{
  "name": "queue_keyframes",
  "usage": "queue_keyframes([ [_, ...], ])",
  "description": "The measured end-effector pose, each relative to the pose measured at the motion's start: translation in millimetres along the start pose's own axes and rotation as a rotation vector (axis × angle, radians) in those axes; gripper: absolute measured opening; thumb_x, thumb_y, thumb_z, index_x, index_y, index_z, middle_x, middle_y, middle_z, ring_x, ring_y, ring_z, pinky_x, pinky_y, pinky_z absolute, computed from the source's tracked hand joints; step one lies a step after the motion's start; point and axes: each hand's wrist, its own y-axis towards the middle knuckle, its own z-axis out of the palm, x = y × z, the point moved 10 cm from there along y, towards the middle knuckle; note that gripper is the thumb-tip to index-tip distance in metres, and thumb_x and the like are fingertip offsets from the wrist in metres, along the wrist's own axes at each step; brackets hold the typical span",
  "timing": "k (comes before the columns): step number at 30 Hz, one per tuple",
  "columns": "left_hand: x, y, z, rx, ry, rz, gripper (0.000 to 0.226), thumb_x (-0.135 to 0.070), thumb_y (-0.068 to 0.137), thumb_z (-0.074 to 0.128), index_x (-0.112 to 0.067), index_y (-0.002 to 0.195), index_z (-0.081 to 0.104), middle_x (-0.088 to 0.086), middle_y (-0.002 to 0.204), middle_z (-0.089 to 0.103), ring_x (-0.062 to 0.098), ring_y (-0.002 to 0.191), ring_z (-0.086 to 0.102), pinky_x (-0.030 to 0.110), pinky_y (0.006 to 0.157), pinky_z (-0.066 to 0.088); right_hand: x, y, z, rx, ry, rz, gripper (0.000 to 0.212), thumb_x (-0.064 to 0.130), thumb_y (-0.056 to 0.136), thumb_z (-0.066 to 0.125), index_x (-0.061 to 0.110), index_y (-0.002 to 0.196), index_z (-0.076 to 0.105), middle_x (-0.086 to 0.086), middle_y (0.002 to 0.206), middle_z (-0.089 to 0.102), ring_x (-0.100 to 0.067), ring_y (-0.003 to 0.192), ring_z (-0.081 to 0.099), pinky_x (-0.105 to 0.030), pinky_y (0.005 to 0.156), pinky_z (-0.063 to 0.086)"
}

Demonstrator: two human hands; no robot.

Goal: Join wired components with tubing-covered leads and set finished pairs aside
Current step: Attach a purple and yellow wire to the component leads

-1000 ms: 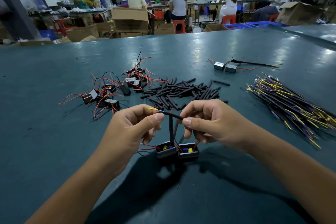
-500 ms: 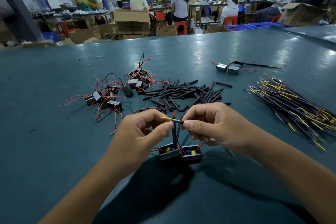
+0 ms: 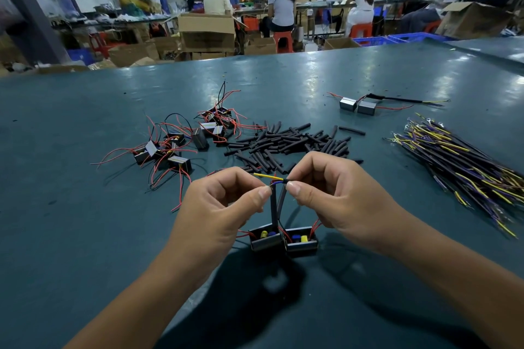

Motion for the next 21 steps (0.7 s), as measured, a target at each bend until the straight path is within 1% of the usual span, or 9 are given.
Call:
queue_keyframes([
  [2, -2, 0, 0, -0.002, -0.003, 0.007, 0.011, -0.026, 0.079, 0.075, -0.017, 0.075, 0.071, -0.005, 0.063, 0.061, 0.005, 0.055, 0.048, 0.014, 0.052, 0.038, 0, 0, 1, 0.006, 0.034, -0.002, 0.006, 0.011, 0.097, 0.064, 0.012, 0.091, 0.063, 0.016, 0.065, 0.059, 0.002, 0.053, 0.052, -0.008, 0.051, 0.040],
  [4, 2, 0, 1, -0.006, -0.057, -0.030, 0.013, -0.029, 0.075, 0.076, -0.017, 0.074, 0.070, -0.003, 0.062, 0.058, 0.008, 0.054, 0.044, 0.017, 0.049, 0.035, -2, -1, 5, 0.033, 0.083, 0.013, 0.006, 0.010, 0.096, 0.063, 0.011, 0.091, 0.062, 0.016, 0.064, 0.058, 0.002, 0.051, 0.050, -0.008, 0.049, 0.039],
  [6, 10, -1, 2, -0.001, -0.127, -0.097, 0.019, -0.033, 0.072, 0.075, -0.015, 0.075, 0.069, 0.002, 0.061, 0.053, 0.012, 0.053, 0.039, 0.022, 0.047, 0.031, -4, -1, 8, 0.061, 0.132, 0.039, 0.006, 0.010, 0.096, 0.063, 0.010, 0.091, 0.061, 0.015, 0.062, 0.056, 0.002, 0.049, 0.045, -0.009, 0.048, 0.037],
  [8, 17, -1, 6, 0.025, -0.197, -0.169, 0.018, -0.030, 0.071, 0.075, -0.014, 0.074, 0.068, 0.004, 0.061, 0.049, 0.013, 0.052, 0.037, 0.024, 0.046, 0.028, -4, -1, 10, 0.075, 0.145, 0.048, 0.005, 0.009, 0.095, 0.064, 0.010, 0.091, 0.061, 0.015, 0.061, 0.055, 0.002, 0.050, 0.044, -0.010, 0.049, 0.037],
  [14, 32, -5, 16, 0.086, -0.383, -0.384, 0.011, -0.025, 0.061, 0.072, -0.021, 0.067, 0.064, 0.001, 0.068, 0.047, 0.009, 0.052, 0.041, 0.021, 0.043, 0.029, -2, -1, 14, 0.108, 0.125, 0.029, 0.007, 0.009, 0.094, 0.065, 0.014, 0.091, 0.061, 0.016, 0.065, 0.059, 0.003, 0.056, 0.051, -0.008, 0.053, 0.041],
  [16, 33, -8, 22, 0.114, -0.426, -0.432, 0.007, -0.020, 0.065, 0.068, -0.023, 0.065, 0.061, -0.002, 0.068, 0.046, 0.009, 0.052, 0.040, 0.020, 0.043, 0.032, -2, -2, 16, 0.128, 0.102, 0.024, 0.008, 0.010, 0.095, 0.066, 0.016, 0.092, 0.061, 0.017, 0.067, 0.060, 0.003, 0.058, 0.053, -0.008, 0.054, 0.042],
  [19, 32, -12, 27, 0.142, -0.475, -0.477, 0.013, -0.019, 0.074, 0.060, -0.024, 0.062, 0.058, -0.004, 0.067, 0.046, 0.008, 0.051, 0.040, 0.020, 0.044, 0.030, 1, -3, 19, 0.154, 0.042, 0.002, 0.009, 0.015, 0.094, 0.067, 0.019, 0.092, 0.060, 0.017, 0.074, 0.062, 0.003, 0.065, 0.055, -0.009, 0.059, 0.044],
  [21, 30, -13, 28, 0.144, -0.489, -0.479, 0.018, -0.021, 0.078, 0.062, -0.024, 0.062, 0.056, -0.005, 0.066, 0.046, 0.008, 0.050, 0.040, 0.020, 0.044, 0.028, 3, -3, 20, 0.156, -0.009, -0.019, 0.009, 0.018, 0.092, 0.069, 0.021, 0.091, 0.060, 0.014, 0.079, 0.063, -0.001, 0.072, 0.057, -0.011, 0.065, 0.045],
])
